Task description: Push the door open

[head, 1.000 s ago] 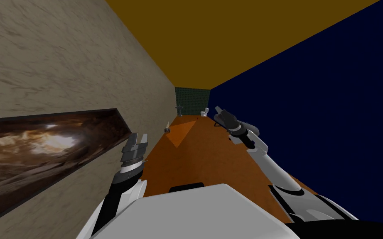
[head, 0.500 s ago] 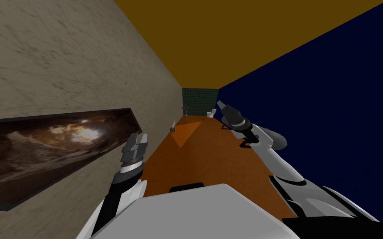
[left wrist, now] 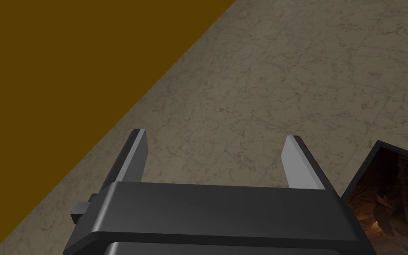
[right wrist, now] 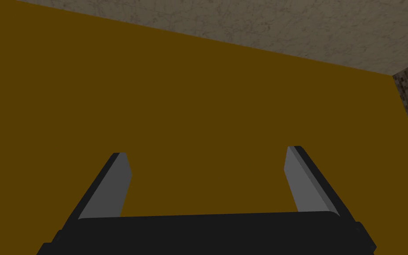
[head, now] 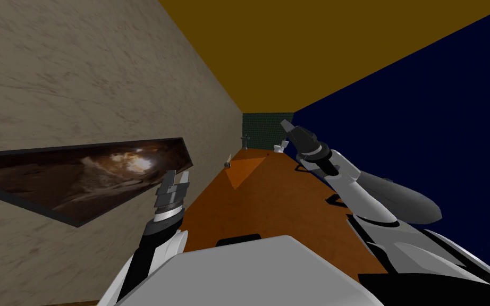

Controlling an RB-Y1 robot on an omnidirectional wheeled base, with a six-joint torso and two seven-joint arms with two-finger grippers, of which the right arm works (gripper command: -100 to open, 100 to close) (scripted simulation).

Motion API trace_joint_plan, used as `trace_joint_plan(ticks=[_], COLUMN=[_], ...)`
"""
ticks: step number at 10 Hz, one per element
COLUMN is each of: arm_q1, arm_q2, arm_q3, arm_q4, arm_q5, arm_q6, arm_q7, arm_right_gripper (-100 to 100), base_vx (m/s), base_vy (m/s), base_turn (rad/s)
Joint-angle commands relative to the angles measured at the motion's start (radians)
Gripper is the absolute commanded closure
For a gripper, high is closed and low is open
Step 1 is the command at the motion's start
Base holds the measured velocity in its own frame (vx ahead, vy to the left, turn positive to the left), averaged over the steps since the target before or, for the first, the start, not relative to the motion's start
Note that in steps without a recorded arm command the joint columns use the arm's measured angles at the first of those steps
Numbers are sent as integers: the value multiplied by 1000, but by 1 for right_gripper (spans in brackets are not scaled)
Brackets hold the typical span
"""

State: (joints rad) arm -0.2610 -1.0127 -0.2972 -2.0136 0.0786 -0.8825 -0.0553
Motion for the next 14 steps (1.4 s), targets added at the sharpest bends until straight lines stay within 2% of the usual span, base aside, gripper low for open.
trace_joint_plan(ticks=[1,2,3,5,7,8,10,11,12,13,14], arm_q1=[-31,-41,-63,-85,-129,-140,-183,-194,-216,-227,-249], arm_q2=[-39,-51,-77,-102,-153,-166,-217,-230,-255,-268,-294], arm_q3=[-17,-23,-35,-47,-71,-77,-101,-107,-119,-125,-137], arm_q4=[13,17,26,34,52,56,73,78,86,91,99], arm_q5=[1,1,2,3,4,5,6,7,8,8,9], arm_q6=[-17,-22,-31,-39,-57,-61,-79,-83,-92,-97,-105], arm_q7=[-5,-7,-12,-17,-26,-29,-39,-41,-46,-48,-53], arm_right_gripper=[-100,-100,-100,-100,-100,-100,-100,-100,-100,-100,-100], base_vx=[109,86,56,33,36,27,9,2,1,7,12], base_vy=[-174,-125,-97,-108,-137,-144,-154,-162,-157,-140,-136], base_turn=[371,290,305,223,408,275,309,301,372,272,270])
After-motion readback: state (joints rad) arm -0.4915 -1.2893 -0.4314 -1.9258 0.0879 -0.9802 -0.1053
